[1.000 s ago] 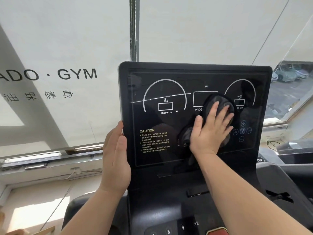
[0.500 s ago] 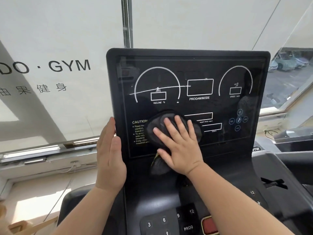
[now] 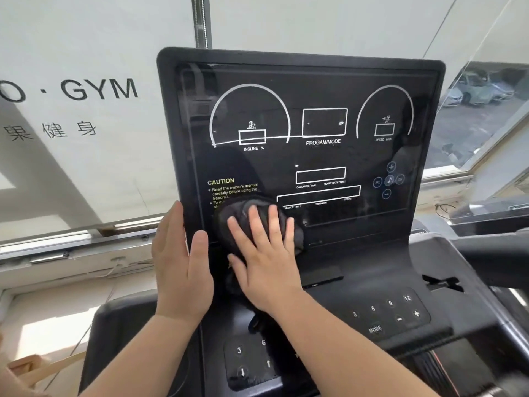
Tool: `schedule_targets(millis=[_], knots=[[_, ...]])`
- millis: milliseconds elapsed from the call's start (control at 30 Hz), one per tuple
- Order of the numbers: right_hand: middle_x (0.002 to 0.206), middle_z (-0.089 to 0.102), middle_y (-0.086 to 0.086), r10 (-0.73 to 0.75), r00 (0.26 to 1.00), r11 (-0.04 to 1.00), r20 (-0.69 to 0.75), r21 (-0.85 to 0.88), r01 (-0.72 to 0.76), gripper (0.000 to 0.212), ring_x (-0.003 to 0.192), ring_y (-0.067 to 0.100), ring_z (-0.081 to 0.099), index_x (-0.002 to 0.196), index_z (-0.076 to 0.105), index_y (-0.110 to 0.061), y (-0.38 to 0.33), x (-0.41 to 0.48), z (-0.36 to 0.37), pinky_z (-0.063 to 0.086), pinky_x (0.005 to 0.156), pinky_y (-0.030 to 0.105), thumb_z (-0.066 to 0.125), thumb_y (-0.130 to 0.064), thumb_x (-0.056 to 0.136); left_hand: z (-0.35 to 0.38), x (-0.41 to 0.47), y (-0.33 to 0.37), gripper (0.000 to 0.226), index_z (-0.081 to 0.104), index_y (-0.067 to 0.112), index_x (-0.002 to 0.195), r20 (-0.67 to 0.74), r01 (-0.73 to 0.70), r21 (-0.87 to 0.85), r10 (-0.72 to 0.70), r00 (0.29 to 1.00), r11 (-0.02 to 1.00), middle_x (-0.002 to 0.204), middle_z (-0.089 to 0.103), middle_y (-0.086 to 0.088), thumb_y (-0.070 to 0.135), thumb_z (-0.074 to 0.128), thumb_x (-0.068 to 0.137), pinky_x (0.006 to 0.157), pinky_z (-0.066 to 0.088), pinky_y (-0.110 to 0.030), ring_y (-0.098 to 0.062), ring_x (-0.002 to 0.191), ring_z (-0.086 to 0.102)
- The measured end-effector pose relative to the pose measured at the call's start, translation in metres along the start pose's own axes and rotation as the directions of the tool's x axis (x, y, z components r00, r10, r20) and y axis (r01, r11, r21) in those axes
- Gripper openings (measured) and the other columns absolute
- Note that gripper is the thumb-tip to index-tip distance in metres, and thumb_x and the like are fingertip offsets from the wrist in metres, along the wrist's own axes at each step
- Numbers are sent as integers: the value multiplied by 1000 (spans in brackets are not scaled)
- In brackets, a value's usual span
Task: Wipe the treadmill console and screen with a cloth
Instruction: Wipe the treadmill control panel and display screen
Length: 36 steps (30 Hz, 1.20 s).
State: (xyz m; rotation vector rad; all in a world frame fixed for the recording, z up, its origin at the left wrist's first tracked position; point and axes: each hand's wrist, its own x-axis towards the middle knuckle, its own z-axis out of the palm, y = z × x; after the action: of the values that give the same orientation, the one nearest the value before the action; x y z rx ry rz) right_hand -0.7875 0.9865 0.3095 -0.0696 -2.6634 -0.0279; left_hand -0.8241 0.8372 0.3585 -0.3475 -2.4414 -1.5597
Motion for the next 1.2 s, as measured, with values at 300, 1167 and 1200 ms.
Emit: schedule_targets(millis=[300, 1167, 1200], knots=[[166, 0, 33, 521, 854, 852, -19, 81, -518, 81, 149, 61, 0, 164, 7, -19, 123, 21, -25, 13, 113, 80, 22, -65, 99, -16, 3, 11, 80, 30, 20, 158, 122, 55, 8, -55, 991, 998, 162, 34, 6, 60, 31, 89, 125, 23, -46, -13, 150, 28], [170, 0, 23, 244, 946, 969, -214, 32, -243, 87, 154, 52, -5, 164, 12, -30, 254, 115, -95, 1, 116, 77, 36, -74, 92, 68, -14, 74, 87, 38, 24, 153, 95, -65, 725, -6, 995, 686, 167, 19, -8, 64, 52, 77, 117, 29, -64, -38, 150, 25], [170, -1, 22, 245, 942, 969, -228, 47, -241, 87, 154, 52, -6, 164, 10, -31, 250, 128, -102, 0, 117, 77, 36, -74, 93, 70, -15, 76, 88, 36, 26, 154, 103, -52, 738, -36, 994, 672, 169, 16, -7, 65, 53, 77, 117, 29, -63, -37, 151, 23]])
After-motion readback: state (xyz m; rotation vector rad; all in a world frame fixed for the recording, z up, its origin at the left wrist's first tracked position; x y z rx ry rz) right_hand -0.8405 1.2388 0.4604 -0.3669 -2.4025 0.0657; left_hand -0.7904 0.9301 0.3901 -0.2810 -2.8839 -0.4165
